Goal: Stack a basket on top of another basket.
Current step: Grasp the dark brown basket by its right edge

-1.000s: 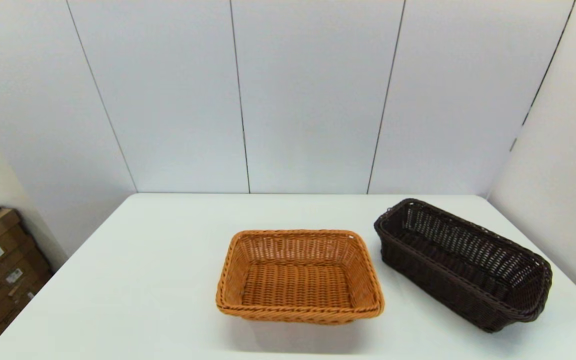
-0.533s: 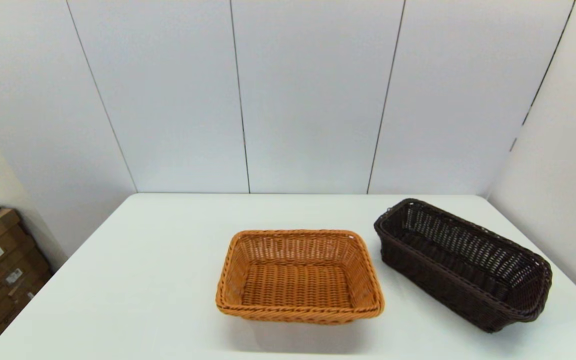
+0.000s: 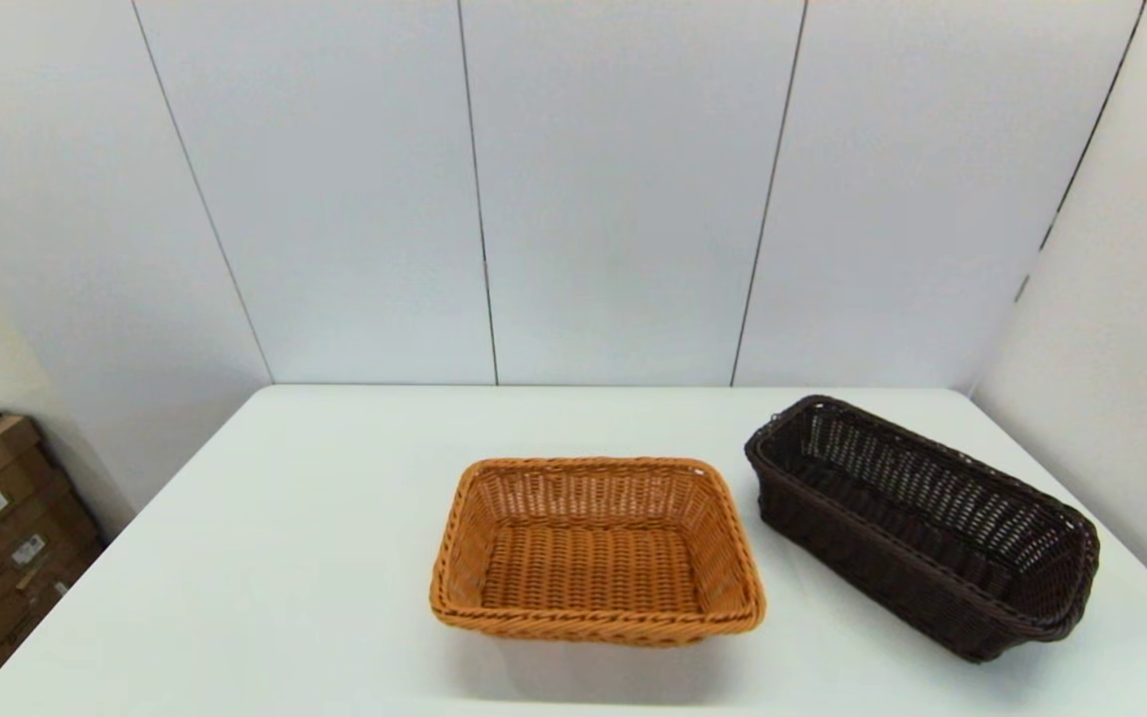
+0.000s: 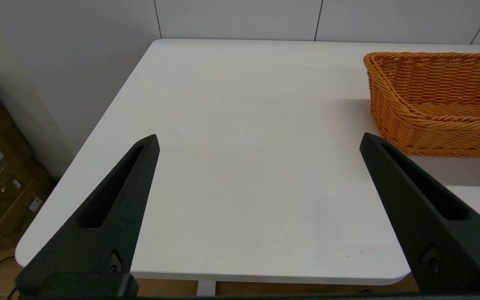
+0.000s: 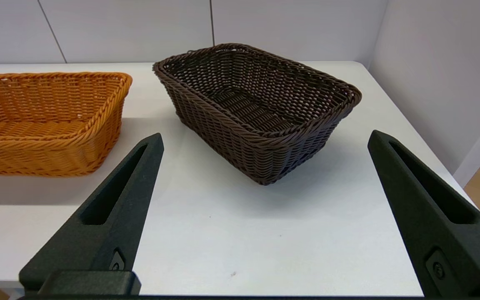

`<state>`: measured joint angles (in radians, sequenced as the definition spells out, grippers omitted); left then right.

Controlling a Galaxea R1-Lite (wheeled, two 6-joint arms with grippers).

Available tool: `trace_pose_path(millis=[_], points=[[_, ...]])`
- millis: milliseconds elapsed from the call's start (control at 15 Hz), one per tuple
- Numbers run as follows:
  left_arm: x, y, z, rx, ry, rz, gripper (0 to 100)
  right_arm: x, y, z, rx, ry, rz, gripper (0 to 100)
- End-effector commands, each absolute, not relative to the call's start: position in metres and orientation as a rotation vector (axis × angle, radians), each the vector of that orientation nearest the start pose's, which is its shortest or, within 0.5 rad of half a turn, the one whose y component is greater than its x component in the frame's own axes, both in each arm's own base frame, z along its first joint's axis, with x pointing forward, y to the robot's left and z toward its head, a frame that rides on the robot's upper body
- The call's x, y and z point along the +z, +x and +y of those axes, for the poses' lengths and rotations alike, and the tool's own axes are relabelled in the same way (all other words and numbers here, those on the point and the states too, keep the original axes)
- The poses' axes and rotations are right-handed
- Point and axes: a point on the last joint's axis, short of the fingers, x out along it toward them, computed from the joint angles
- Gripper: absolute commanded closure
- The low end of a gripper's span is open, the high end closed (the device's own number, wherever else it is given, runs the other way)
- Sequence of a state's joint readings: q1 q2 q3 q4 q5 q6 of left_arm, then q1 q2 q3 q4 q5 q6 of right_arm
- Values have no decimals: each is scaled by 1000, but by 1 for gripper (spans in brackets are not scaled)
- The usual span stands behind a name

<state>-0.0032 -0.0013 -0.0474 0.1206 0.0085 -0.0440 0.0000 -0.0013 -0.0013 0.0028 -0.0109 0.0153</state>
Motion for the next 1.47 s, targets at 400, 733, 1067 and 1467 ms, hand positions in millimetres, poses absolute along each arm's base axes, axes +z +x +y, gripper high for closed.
trace_pose_path(millis=[400,733,1067,1467], points=[[76,-27,0,8,-44,72,0,76,-23,0,-11,15,0,0],[76,-27,0,8,-44,72,0,75,-23,0,-11,14,1,0],[76,-27,0,8,-44,72,0,104,-32,0,-1,9,-115,0],[76,-27,0,8,-44,73,0,108,-35,0,2,11,-90,0]])
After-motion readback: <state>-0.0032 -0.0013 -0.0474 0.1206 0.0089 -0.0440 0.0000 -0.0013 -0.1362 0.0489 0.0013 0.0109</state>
